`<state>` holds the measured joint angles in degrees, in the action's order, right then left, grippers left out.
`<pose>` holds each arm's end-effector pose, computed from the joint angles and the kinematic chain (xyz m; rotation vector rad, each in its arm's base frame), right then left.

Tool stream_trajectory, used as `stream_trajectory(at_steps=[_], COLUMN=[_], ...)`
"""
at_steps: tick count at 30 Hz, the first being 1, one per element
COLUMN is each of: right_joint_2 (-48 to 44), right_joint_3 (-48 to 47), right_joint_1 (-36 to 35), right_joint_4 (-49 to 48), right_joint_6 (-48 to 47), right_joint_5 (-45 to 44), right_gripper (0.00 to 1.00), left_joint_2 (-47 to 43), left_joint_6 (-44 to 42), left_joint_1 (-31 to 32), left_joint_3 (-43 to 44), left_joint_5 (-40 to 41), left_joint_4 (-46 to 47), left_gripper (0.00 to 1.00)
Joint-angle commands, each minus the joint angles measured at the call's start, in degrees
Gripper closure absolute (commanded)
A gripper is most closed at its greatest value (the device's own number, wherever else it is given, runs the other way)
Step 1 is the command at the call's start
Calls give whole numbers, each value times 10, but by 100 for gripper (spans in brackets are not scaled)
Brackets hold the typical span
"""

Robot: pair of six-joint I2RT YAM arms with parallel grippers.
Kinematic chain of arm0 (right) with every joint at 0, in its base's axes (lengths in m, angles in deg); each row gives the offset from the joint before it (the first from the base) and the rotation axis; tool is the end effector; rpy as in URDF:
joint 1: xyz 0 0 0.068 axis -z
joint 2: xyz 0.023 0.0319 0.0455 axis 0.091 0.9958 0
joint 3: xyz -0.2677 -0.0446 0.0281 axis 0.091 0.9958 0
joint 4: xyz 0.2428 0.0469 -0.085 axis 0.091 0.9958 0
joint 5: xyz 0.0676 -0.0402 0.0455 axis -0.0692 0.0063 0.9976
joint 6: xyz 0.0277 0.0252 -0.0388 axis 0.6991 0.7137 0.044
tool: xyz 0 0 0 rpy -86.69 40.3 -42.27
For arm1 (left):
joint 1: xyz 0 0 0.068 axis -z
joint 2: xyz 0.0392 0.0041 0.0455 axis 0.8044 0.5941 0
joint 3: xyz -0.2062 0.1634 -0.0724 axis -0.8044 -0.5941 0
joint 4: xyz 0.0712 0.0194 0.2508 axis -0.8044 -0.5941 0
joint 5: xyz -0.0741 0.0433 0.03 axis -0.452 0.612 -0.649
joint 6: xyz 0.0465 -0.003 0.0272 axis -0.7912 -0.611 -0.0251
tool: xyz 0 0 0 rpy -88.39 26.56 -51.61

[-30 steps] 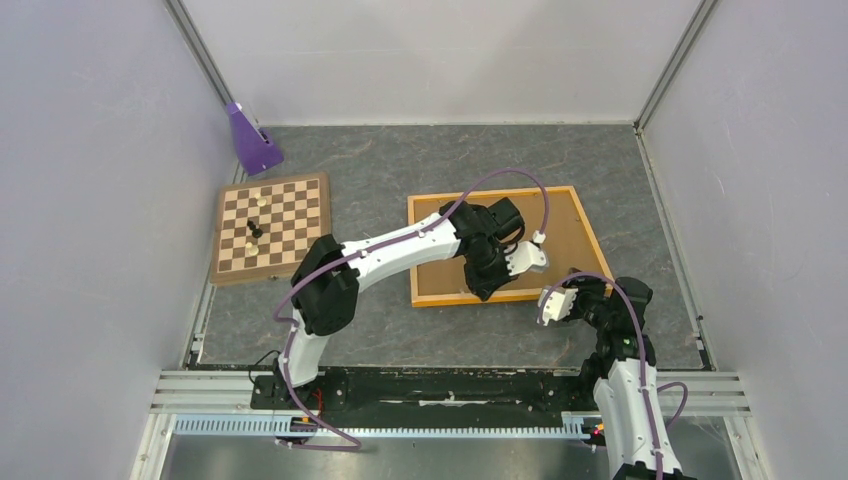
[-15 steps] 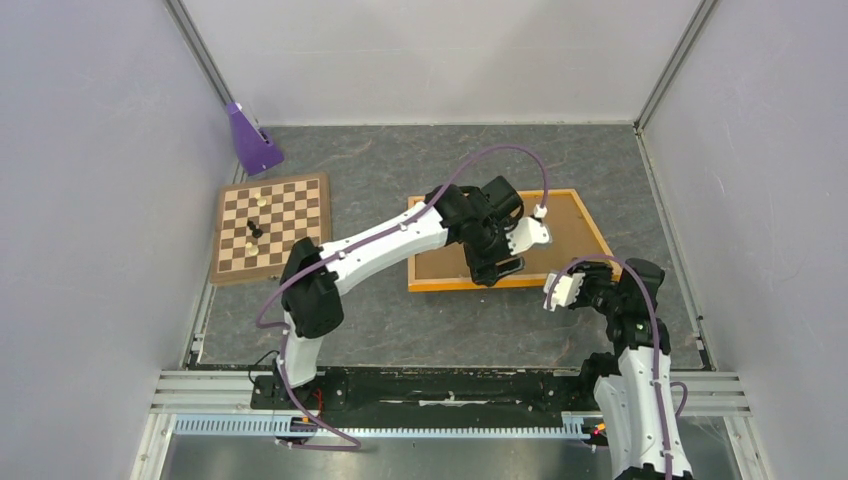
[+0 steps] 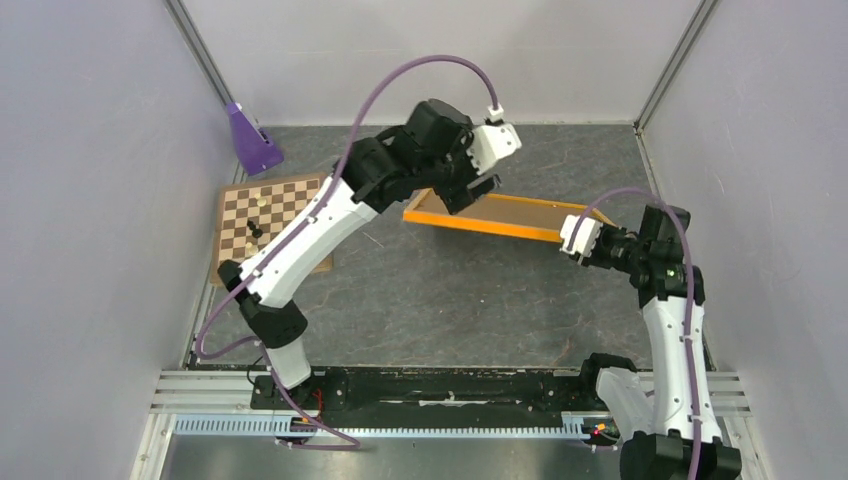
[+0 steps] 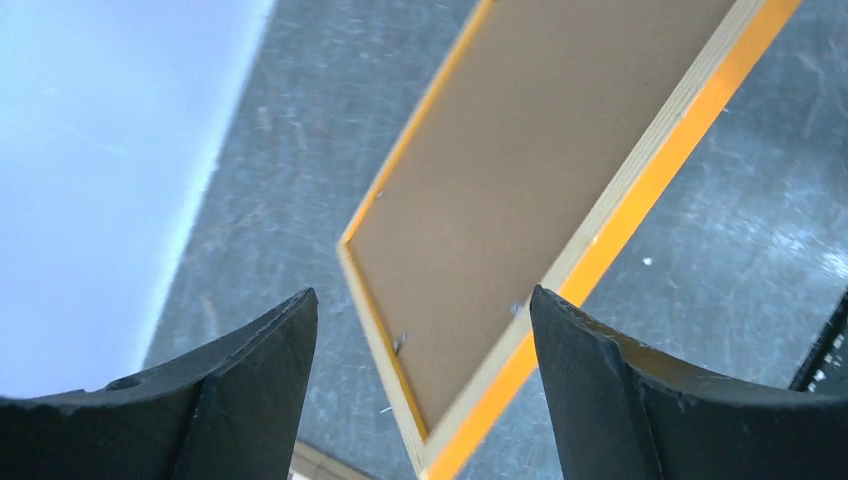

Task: Put the photo into the frame
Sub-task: Turn over the photo frame at the center of the board.

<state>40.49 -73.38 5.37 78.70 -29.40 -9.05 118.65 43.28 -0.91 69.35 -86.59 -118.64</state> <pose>0.1608 -0.0059 0.2959 -1.4096 1.5465 -0.0604 0.2270 -0.2957 0.4477 1.3714 1.7660 -0.2464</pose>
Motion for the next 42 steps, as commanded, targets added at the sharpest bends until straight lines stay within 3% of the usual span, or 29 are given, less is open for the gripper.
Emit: stream_trajectory(at_steps=[1,6,16,21,27,37,42], right_joint_2=[40,77,97,89,93,109,98], right_joint_3=[-103,-168,-180,-199,-219,-286,-286], right_joint_1=[1,1,0,0,0,-8,-9], right_joint_4=[40,54,15,26,51,143,175], right_joint_6=[144,218,368,353,326,247,217], right_joint_5=[41,52,60,43,47,70,84], right_gripper=[100,100,100,100,100,100,100], left_joint_2=[-47,-78,-150,-164,-158,-89,-60], left_joint_6=[-17,9,43,22,-61,-219,-291], left_joint_1=[-25,-54,-75,-74,-50,35,46], left_joint_3=[33,-1,-151,-195,-206,-115,-90], left_joint_5=[42,42,53,42,12,22,-32], left_joint_4=[8,28,101,127,158,160,182], left_gripper=[16,16,16,16,15,13,12])
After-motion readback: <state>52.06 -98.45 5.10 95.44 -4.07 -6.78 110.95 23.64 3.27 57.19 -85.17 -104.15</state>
